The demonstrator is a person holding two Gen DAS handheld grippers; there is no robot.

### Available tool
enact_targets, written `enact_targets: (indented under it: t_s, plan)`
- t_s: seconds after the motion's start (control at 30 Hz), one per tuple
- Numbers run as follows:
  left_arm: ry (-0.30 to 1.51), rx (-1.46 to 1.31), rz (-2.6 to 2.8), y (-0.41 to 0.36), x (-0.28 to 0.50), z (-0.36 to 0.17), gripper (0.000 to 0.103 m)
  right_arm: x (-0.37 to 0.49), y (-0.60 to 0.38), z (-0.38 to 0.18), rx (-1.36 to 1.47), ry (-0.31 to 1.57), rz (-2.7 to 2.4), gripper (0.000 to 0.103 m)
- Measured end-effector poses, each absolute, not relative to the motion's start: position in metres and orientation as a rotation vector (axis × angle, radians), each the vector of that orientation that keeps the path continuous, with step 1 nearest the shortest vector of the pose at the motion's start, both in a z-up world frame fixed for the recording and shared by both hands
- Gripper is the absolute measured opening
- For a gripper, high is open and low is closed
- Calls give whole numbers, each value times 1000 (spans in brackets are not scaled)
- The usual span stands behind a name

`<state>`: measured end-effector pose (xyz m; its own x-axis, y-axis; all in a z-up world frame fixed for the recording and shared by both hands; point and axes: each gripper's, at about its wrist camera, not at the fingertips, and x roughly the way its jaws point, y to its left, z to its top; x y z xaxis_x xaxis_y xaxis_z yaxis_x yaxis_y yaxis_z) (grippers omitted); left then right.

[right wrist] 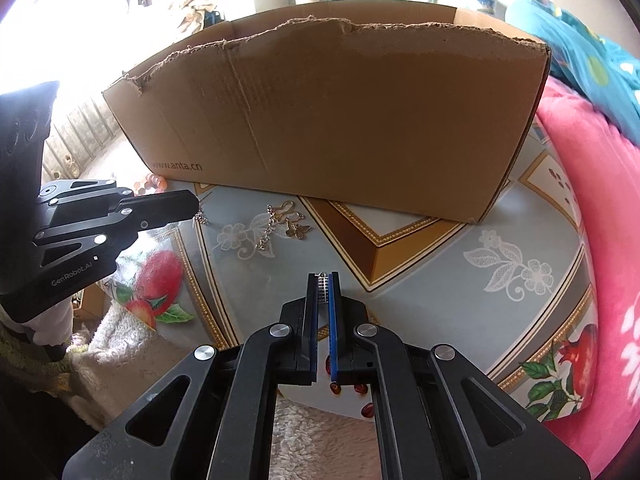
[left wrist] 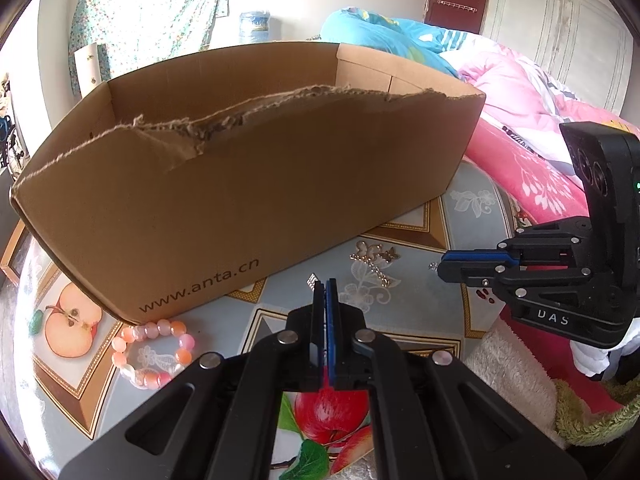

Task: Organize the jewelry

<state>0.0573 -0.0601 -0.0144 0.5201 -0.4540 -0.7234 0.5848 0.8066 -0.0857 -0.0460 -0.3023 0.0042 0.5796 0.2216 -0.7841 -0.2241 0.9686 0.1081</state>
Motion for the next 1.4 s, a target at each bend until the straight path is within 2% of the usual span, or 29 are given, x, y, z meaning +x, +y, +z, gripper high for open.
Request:
enact_targets:
  t_s: [0.67, 0.83, 1.03, 1.17, 1.4]
  plan:
    - [723, 130, -621, -44, 46, 15, 0, -57, -359, 30, 175, 844, 297, 0]
    - [745, 126, -633, -45, 46, 9, 0, -51, -342, 23, 91, 870, 293, 20]
    - [758, 128, -637, -44, 50, 2, 0, -42, -320, 19, -37, 906, 275, 20]
    - [761, 125, -639, -43, 53, 0, 0, -40, -309, 19, -103, 915, 257, 4]
    - [763, 124, -639, -41, 55, -2, 0, -34, -320, 19, -11, 916, 254, 2]
